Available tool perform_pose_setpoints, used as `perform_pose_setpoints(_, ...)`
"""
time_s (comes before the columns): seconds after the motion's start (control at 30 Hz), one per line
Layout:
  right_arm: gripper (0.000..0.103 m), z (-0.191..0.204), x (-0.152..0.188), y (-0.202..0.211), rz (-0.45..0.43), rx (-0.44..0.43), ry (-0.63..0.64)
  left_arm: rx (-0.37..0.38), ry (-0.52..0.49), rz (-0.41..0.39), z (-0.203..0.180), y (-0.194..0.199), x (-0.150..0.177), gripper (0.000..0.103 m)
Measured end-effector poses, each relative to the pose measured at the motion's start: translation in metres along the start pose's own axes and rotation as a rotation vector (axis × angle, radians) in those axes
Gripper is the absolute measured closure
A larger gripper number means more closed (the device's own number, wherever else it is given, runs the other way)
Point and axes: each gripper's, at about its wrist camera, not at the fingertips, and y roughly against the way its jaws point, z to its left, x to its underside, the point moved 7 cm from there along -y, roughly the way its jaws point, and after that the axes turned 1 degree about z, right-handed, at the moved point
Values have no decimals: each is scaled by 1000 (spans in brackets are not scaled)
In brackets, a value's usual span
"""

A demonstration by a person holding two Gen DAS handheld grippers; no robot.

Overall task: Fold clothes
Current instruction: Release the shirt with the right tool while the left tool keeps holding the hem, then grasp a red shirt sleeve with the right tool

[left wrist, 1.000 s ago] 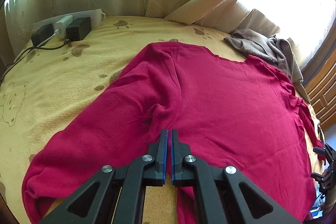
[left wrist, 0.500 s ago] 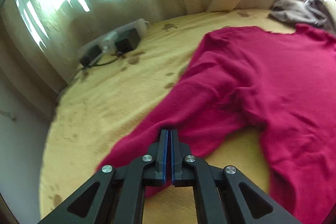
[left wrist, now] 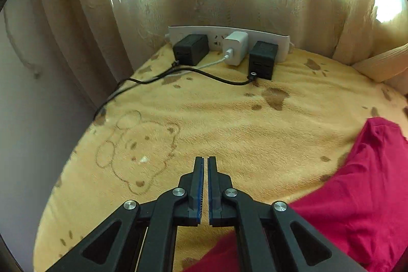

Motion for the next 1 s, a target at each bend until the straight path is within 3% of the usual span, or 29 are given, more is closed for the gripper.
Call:
perform_pose_setpoints(0.1, 3, -1, 0, 0, -1, -6, -5, 86, -95, 11, -29, 20, 26, 100)
perform_pose_setpoints(0.23, 0, 3, -1, -3, 12, 1, 11, 134, -234, 33, -80, 48, 61, 100)
perform_pose_setpoints(0.27, 0, 3, -1, -3, 12, 2, 11, 174, -246, 41, -93, 56, 69, 100)
perform_pose_setpoints(0.37, 0, 3, -1, -3, 14, 6, 11, 390, -237, 89, -136, 80, 90, 100)
perform_pose_setpoints(0.6, 0, -3, 0, 4, -18, 70, -29, 679, -308, 129, -237, 151, 109, 101)
perform_pose_setpoints(0.67, 0, -14, 4, 22, -81, 82, -98, 717, -349, 120, -259, 171, 112, 101)
perform_pose_setpoints(0.77, 0, -38, 19, 63, -187, 99, -236, 699, -421, 92, -286, 192, 123, 101)
perform_pose_setpoints(0.83, 0, -62, 39, 98, -254, 159, -349, 721, -451, 109, -304, 199, 132, 101)
perform_pose_setpoints(1.0, 0, -112, 103, 174, -337, 399, -549, 791, -492, 162, -354, 213, 153, 101)
